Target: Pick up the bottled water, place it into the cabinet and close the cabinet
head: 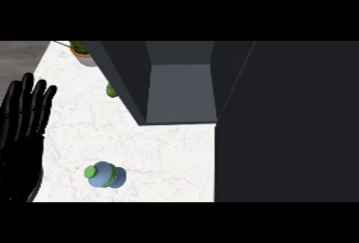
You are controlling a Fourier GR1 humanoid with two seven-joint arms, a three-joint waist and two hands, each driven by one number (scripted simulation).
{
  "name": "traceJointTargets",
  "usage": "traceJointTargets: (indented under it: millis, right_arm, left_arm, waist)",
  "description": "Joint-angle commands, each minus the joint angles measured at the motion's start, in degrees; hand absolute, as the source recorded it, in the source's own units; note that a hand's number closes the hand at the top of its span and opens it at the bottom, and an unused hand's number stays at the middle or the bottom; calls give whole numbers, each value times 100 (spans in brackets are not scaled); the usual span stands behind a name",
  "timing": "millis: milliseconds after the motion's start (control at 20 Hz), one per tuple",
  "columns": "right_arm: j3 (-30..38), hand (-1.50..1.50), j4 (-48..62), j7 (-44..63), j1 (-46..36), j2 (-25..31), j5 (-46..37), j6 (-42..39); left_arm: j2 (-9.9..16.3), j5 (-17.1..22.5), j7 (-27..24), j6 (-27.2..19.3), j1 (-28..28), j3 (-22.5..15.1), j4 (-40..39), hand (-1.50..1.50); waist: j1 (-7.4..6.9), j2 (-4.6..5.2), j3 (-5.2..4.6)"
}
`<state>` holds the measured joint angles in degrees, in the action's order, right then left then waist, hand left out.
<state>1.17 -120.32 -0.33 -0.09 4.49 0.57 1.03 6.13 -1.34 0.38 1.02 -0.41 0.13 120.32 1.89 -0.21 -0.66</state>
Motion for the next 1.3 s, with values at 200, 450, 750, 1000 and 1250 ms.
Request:
traceJointTargets:
  millis: [200, 450, 750, 1000, 1250]
  right_arm:
    - [-281, -150, -469, 23, 516, 77, -36, -257]
    - [-1101, -150, -690, 389, 895, -16, 493, -796]
    - [-1391, -150, -1596, 1038, 1180, 70, 493, -730]
    - [-2079, -150, -2052, 1275, 1520, -105, 45, -531]
    - [-2307, -150, -2344, 1670, 1412, -212, -205, -289]
  left_arm:
    - [-600, -1612, 147, -2277, 703, 37, 524, -150]
    - [-609, -1267, 961, -4246, 1251, -469, 941, -150]
    - [-612, -3028, 1709, -5580, 2020, -2314, 1883, -150]
    - [-612, -3897, 1612, -6357, 2629, -3733, 1716, -150]
    - [-612, -4420, 1856, -6391, 3088, -4187, 2082, -150]
  waist:
    - [-272, -40, 78]
    - [-307, -57, 77]
    - [-196, -16, 86]
    - [-220, -37, 89]
    - [-280, -20, 92]
